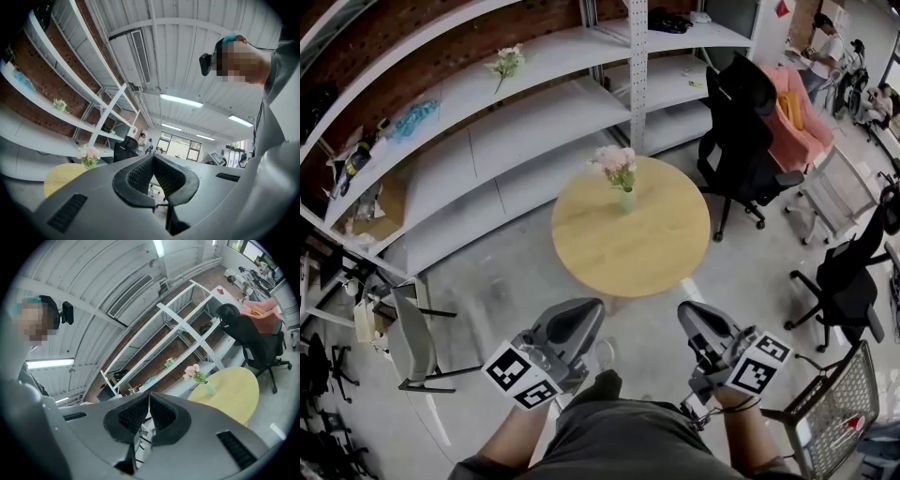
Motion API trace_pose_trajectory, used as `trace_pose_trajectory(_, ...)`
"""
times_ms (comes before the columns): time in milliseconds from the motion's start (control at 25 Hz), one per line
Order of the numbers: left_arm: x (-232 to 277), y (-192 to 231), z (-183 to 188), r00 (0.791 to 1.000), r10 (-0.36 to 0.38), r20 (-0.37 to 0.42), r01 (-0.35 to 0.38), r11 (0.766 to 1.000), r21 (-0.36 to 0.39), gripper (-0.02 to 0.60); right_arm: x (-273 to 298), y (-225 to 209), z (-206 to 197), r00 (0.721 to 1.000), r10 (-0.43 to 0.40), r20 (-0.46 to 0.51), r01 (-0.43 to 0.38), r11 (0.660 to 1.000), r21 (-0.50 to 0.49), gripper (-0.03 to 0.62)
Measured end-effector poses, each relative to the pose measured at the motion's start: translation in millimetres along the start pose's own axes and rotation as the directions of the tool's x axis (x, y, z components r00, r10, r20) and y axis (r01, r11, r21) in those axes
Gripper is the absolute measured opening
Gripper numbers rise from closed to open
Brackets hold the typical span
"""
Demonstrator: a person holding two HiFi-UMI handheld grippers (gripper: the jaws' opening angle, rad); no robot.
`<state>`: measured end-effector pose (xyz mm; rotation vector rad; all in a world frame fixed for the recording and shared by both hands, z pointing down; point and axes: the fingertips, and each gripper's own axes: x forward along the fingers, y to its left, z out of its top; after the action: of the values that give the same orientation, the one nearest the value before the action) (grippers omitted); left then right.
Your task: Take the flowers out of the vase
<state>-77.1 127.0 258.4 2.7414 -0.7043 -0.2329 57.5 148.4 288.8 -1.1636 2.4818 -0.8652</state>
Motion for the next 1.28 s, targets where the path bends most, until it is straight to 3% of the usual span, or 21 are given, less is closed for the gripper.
trace_pose_trajectory(440, 26, 120, 30, 0.998, -0.056, -0.039, 0.055, 0.998, -0.036, 0.009, 115, -24, 32, 0.998, -0.067, 0.021, 0.068, 0.998, -0.017, 0.017)
trace_pose_trajectory(680, 50, 172, 11, 0.994, -0.005, -0.110, 0.001, 0.999, -0.035, 0.014, 149, -49, 36, 0.995, -0.100, -0.002, 0.100, 0.995, -0.009, 0.017)
trace_pose_trajectory(1080, 141, 266, -71, 0.969, 0.056, -0.241, -0.068, 0.997, -0.044, 0.248, 180, -140, 39, 0.994, -0.108, -0.033, 0.109, 0.993, 0.036, 0.017)
trace_pose_trajectory(1280, 196, 319, -131, 0.937, 0.128, -0.325, -0.154, 0.986, -0.057, 0.378, 186, -198, 31, 0.993, -0.084, -0.081, 0.092, 0.991, 0.095, 0.017)
